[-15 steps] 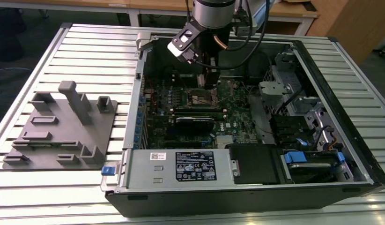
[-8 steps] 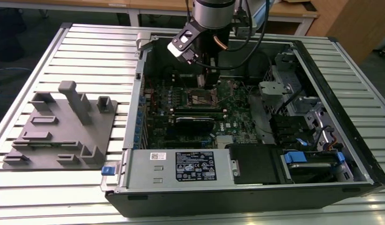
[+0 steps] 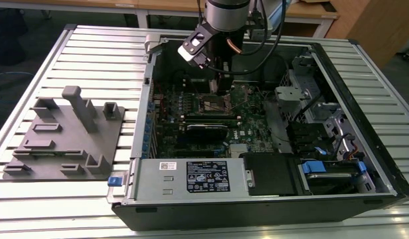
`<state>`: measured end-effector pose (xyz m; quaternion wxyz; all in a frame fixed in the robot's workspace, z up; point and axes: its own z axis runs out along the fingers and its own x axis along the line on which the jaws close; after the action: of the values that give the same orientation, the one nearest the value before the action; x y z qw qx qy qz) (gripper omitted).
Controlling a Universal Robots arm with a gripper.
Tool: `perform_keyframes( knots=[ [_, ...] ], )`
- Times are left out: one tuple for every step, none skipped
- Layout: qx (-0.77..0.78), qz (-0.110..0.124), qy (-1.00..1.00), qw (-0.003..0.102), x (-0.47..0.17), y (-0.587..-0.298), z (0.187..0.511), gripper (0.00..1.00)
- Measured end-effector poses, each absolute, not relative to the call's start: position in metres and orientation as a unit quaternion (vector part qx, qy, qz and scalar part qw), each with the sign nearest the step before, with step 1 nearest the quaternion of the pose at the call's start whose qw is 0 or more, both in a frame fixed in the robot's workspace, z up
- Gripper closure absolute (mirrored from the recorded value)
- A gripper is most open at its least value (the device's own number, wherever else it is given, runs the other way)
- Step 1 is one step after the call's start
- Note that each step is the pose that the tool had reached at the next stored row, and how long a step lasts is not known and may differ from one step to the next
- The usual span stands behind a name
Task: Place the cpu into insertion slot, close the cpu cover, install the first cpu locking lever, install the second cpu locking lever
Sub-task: 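Place the cpu into insertion slot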
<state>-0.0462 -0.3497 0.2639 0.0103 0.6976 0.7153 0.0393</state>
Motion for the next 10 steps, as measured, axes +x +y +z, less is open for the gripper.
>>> perform_keyframes(
  knots=[
    [0.698, 0.039, 0.715, 0.010, -0.0462, -0.3497, 0.2634, 0.46],
    [0.698, 0.039, 0.715, 0.010, -0.0462, -0.3497, 0.2628, 0.46],
    [0.698, 0.039, 0.715, 0.010, -0.0462, -0.3497, 0.2624, 0.46],
    [0.698, 0.039, 0.715, 0.010, -0.0462, -0.3497, 0.2622, 0.46],
    [0.698, 0.039, 0.715, 0.010, -0.0462, -0.3497, 0.2617, 0.46],
    [0.698, 0.039, 0.715, 0.010, -0.0462, -0.3497, 0.2612, 0.46],
    [0.698, 0.039, 0.715, 0.010, -0.0462, -0.3497, 0.2612, 0.46],
    [0.698, 0.039, 0.715, 0.010, -0.0462, -0.3497, 0.2612, 0.46],
    [0.698, 0.039, 0.715, 0.010, -0.0462, -0.3497, 0.2610, 0.46],
    [0.698, 0.040, 0.715, 0.010, -0.0462, -0.3497, 0.2605, 0.46]
  ],
)
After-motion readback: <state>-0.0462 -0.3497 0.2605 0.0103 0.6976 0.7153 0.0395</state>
